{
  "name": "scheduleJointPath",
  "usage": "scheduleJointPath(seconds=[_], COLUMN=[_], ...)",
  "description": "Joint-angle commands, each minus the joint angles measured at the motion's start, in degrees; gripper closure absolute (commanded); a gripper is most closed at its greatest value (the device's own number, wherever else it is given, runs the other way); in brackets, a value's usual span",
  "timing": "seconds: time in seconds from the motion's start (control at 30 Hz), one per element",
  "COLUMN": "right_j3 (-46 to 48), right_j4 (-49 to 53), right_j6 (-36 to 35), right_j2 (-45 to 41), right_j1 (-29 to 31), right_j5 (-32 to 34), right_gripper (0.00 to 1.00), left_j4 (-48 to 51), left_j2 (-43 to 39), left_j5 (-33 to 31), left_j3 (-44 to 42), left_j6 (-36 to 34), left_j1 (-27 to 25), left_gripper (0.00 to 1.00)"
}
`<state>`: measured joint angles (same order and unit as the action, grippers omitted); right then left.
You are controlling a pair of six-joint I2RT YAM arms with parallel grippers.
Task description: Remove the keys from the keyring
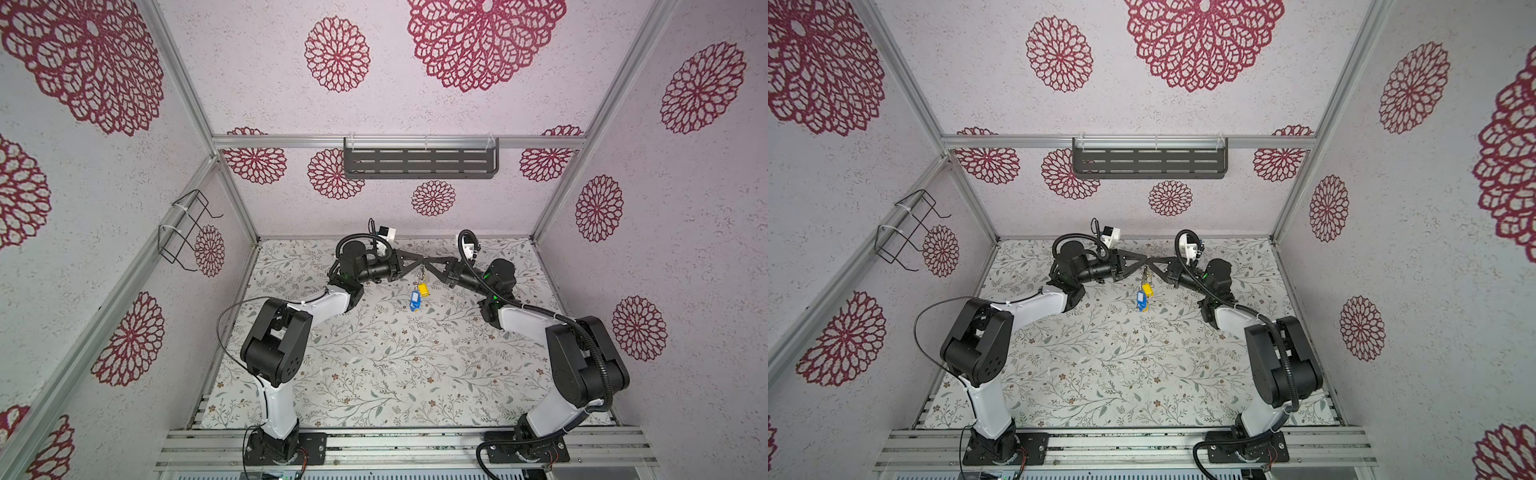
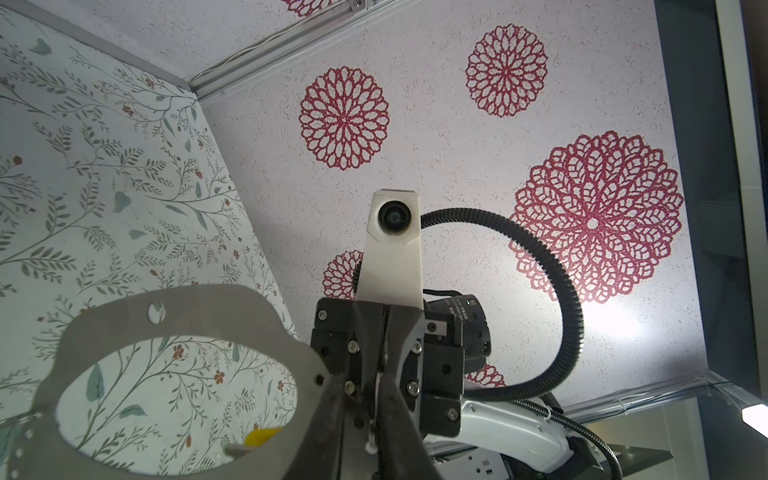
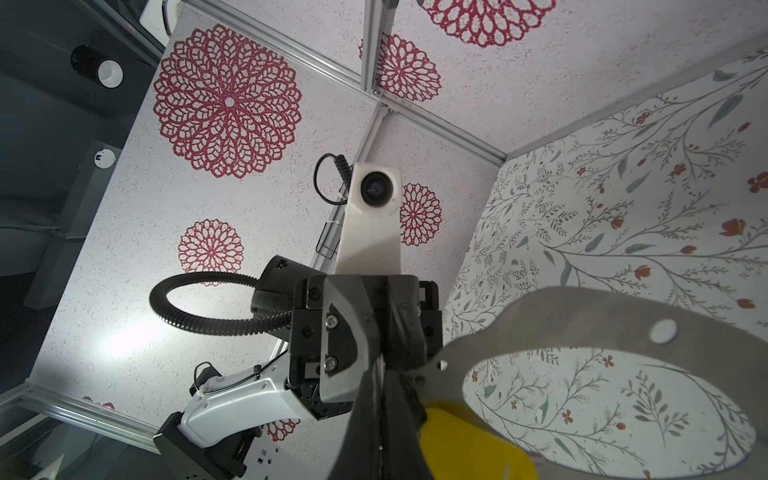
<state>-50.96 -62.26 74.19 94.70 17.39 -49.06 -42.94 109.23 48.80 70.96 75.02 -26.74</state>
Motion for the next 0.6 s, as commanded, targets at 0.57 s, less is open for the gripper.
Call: scheduleJointPath(seconds=[0.57], right_j3=[-2.8], right_j4=[3.2], right_j6=[-3.5], right_j2=[0.0], right_j1=[1.9], right_j5=[5.3], right_gripper=[1.00], left_j4=[-6.9], left_j2=[1.4], left_j5=[1.7], left_j3=[-1.5], left_j6=[3.5], left_j1=[-1.0], left_gripper=[0.89])
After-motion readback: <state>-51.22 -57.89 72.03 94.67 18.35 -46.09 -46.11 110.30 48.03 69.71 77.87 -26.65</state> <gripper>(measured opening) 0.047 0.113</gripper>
